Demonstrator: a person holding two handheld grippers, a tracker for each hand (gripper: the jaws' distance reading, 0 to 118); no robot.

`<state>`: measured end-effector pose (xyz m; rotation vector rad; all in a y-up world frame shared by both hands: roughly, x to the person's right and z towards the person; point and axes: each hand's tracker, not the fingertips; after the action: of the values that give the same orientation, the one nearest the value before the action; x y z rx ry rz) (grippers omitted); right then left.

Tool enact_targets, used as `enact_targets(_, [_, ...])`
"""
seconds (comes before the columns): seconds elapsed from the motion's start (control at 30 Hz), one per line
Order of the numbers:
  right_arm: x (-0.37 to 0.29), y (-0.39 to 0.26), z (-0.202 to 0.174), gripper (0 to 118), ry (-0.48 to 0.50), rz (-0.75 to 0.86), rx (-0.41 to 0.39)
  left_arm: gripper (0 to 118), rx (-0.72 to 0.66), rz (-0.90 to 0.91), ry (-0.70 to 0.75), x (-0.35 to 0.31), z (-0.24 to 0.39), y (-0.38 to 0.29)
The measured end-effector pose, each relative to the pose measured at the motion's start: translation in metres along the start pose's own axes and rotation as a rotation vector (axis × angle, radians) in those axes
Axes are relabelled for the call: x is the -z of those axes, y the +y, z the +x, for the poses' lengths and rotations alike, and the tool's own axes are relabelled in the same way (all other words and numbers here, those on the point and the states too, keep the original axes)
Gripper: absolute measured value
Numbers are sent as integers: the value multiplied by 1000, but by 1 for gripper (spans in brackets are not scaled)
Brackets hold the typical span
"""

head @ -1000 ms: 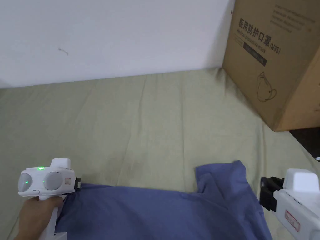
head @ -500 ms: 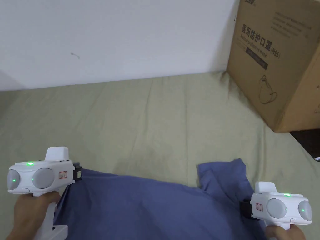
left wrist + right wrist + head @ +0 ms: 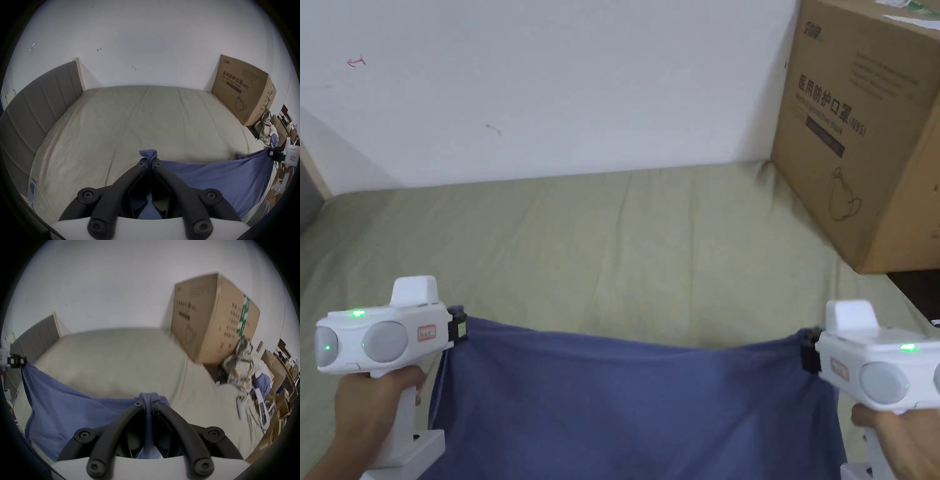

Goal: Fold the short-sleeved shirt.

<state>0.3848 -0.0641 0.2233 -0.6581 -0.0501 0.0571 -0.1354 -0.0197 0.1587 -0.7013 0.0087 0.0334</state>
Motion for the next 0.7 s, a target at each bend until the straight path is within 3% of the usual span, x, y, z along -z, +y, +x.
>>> enact_targets(0.2, [-72,86,-13,3,31,227,-28,0,5,146,47,-67,-24,52])
enact_targets(0.33, [-106,147,-22,3,72,370,-1,0,14,221,98,-105,-40,97])
enact_targets(0.7, [-146,295,-26,3,125,616,44,0,24,447,167,-162,-51,223])
